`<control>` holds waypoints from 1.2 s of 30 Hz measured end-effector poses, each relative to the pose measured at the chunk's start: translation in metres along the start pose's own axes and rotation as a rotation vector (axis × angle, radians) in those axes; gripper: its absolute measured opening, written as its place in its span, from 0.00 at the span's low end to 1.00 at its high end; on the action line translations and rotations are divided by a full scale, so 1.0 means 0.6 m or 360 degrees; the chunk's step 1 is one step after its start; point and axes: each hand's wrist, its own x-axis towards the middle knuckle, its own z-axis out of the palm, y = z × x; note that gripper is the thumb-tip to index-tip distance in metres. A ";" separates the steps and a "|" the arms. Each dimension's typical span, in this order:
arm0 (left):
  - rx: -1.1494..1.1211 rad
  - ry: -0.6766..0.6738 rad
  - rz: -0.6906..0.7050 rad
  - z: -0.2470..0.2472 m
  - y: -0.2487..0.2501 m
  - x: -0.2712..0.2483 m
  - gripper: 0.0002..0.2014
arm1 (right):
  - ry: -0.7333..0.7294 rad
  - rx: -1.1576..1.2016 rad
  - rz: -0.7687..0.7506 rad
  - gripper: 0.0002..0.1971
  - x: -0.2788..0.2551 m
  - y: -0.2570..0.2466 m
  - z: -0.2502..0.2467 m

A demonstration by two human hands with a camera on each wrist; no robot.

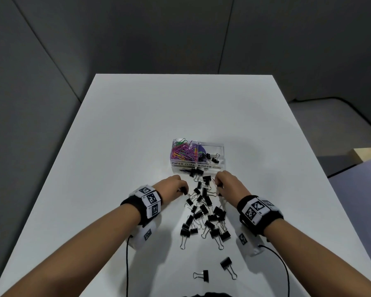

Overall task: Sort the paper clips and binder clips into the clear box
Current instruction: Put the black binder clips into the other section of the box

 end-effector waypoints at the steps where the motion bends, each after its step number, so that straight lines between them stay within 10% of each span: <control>1: 0.0005 -0.0003 0.0019 -0.003 0.001 -0.004 0.12 | 0.0020 0.0010 -0.0026 0.11 -0.002 -0.004 -0.008; 10: 0.0087 -0.0039 0.0123 -0.032 0.012 -0.042 0.13 | 0.0327 -0.0070 -0.0107 0.10 0.060 -0.047 -0.103; 21: 0.0102 -0.0139 0.0137 -0.031 0.020 -0.042 0.13 | 0.0065 -0.0770 -0.0145 0.16 0.106 -0.089 -0.073; 36: 0.0229 0.0095 0.0421 -0.111 0.115 0.064 0.13 | 0.0357 -0.0280 0.0044 0.13 0.080 -0.036 -0.109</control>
